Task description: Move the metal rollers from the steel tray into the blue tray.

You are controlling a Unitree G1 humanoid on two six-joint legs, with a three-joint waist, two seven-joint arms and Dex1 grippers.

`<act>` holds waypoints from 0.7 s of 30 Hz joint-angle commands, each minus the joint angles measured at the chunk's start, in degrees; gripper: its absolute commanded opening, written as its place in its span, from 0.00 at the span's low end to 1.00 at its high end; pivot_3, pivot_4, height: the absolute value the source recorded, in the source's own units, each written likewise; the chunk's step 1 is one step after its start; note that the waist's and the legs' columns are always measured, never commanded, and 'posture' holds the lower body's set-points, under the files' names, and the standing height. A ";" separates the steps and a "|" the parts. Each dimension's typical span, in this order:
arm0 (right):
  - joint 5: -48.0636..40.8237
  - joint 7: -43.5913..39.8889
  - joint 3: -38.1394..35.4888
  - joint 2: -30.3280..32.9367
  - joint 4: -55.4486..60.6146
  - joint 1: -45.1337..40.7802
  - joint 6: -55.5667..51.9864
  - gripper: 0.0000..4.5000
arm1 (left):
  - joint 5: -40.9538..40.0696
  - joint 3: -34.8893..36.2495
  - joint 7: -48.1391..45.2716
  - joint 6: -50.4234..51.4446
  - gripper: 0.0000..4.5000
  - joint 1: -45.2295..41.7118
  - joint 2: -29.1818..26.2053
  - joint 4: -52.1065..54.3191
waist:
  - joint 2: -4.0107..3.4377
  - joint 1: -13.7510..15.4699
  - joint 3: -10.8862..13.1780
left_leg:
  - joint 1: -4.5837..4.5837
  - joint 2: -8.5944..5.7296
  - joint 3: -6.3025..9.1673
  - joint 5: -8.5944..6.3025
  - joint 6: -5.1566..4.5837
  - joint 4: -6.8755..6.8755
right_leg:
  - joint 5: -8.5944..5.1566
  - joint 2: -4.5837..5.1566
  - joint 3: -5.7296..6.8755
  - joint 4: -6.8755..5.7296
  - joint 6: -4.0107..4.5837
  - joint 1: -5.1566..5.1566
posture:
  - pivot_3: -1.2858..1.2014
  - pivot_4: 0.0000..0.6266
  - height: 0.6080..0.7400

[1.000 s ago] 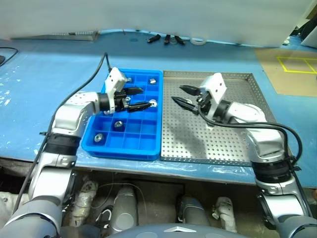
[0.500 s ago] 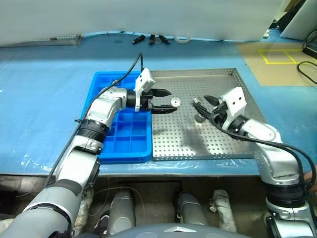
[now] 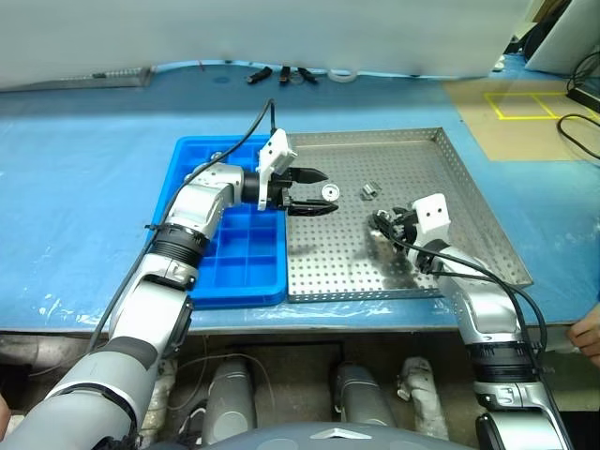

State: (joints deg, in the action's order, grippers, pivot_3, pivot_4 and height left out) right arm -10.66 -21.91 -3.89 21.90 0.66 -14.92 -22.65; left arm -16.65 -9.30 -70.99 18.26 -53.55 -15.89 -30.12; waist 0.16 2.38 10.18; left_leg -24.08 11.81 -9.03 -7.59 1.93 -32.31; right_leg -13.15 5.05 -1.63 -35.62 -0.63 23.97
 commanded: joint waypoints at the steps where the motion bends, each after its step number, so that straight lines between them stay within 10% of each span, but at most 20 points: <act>1: -0.05 -0.29 -0.52 -0.27 0.22 -0.57 1.48 0.79 | -0.14 0.61 -0.08 0.45 0.93 -0.19 -0.66 2.23 | 0.00 0.06 0.00 | 0.00 0.00 0.00 -0.01 -0.01 0.00 | 0.00 0.00 0.00 0.01 0.00 0.00 | 0.43 0.24 1.00; 4: 2.24 1.20 0.68 -0.59 -1.63 -1.16 1.77 0.99 | -0.06 0.45 0.12 0.72 0.93 0.13 -0.80 2.61 | 0.00 0.01 0.00 | -0.01 -0.01 -0.02 -0.02 -0.04 0.00 | 0.00 0.01 0.00 0.03 0.00 -0.01 | 0.43 0.24 1.00; 15: 2.03 4.55 -1.11 -5.29 -11.72 -4.82 5.19 0.99 | 0.29 0.54 0.41 1.72 0.93 0.47 -1.84 3.16 | -0.01 -0.11 0.00 | 0.03 0.01 -0.04 -0.02 -0.04 0.00 | 0.00 0.00 -0.01 0.02 0.00 -0.01 | 0.43 0.24 1.00; 21: 1.69 2.73 0.05 -5.94 -8.89 -4.55 4.29 0.65 | 0.20 0.78 0.06 2.81 0.93 1.33 -3.96 4.43 | -0.01 -0.12 0.00 | 0.02 0.01 -0.05 -0.02 -0.05 0.01 | 0.00 0.00 -0.01 0.03 0.00 -0.01 | 0.43 0.24 1.00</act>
State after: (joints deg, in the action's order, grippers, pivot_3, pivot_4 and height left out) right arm -8.35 -18.75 -3.80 15.98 -10.35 -19.58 -18.22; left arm -16.35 -9.27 -70.75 20.81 -52.20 -19.19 -28.12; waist 0.15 2.27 10.18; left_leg -24.06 11.82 -9.07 -7.61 1.88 -32.30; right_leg -13.15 5.05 -1.64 -35.59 -0.62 23.96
